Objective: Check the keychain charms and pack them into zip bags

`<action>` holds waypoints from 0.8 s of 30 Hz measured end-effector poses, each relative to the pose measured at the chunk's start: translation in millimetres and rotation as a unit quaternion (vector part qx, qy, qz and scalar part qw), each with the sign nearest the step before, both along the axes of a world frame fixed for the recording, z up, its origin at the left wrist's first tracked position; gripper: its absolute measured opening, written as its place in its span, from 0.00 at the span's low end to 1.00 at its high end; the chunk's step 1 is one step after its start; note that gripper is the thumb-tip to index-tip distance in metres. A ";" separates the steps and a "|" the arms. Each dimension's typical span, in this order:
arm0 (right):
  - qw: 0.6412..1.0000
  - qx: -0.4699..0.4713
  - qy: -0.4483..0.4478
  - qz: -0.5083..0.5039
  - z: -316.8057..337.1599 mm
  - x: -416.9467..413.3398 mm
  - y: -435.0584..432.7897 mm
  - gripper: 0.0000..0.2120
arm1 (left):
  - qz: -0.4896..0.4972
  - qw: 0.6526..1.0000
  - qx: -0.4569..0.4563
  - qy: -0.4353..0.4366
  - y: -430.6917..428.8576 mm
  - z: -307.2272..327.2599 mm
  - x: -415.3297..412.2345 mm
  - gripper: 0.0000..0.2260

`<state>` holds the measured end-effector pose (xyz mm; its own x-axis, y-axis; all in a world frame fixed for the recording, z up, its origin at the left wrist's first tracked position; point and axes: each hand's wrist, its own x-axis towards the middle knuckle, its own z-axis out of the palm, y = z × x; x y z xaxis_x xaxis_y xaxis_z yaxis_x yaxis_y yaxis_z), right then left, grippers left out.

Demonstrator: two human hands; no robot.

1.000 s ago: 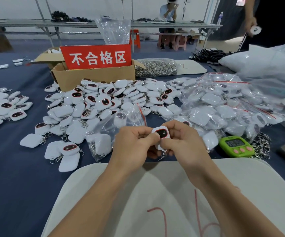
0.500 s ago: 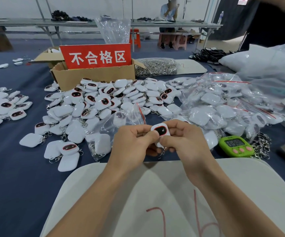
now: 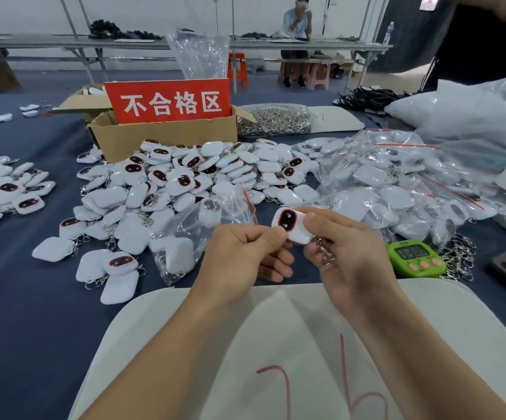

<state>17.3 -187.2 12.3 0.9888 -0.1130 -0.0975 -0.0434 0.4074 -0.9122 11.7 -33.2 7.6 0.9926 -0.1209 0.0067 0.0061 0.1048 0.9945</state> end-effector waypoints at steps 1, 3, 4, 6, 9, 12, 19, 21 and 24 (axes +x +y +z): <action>1.000 0.000 -0.002 0.001 0.5 0.0 -0.1 0.06 | -0.011 1.000 -0.011 0.008 0.4 0.7 -0.3 0.14; 1.000 0.000 -0.007 0.007 0.8 -0.3 -0.1 0.06 | -0.023 0.999 -0.028 0.021 1.6 2.1 -0.4 0.14; 1.000 0.001 -0.007 0.009 0.8 -0.5 -0.4 0.06 | -0.026 0.999 -0.034 0.027 2.0 2.6 0.1 0.14; 1.000 0.004 -0.006 0.010 0.5 -0.5 -0.8 0.06 | -0.031 0.998 -0.041 0.032 3.0 1.8 1.1 0.14; 1.000 -0.002 -0.009 0.016 -0.7 0.0 -3.0 0.06 | -0.032 0.998 -0.036 0.030 2.0 -0.6 1.0 0.13; 0.997 -0.055 -0.050 0.023 -1.6 -1.8 -3.1 0.07 | 0.045 0.999 -0.011 -0.025 1.2 -2.2 1.7 0.07; 0.971 -0.205 -0.123 -0.012 -2.3 -5.2 6.8 0.18 | 0.119 0.962 0.174 -0.175 8.3 -9.3 3.1 0.13; 0.969 -0.209 -0.134 -0.012 -0.3 -5.1 5.8 0.20 | 0.111 0.955 0.194 -0.192 7.1 -10.2 1.2 0.13; 0.967 -0.211 -0.141 -0.008 -0.7 -5.1 4.9 0.21 | 0.153 0.945 0.203 -0.207 4.1 -8.8 -1.7 0.18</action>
<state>12.1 -182.3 11.6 0.9674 -0.0986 0.2333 0.2340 -0.0045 -0.9722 10.1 -29.1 -1.2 0.9039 0.0944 0.4173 -0.3618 -0.3517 0.8634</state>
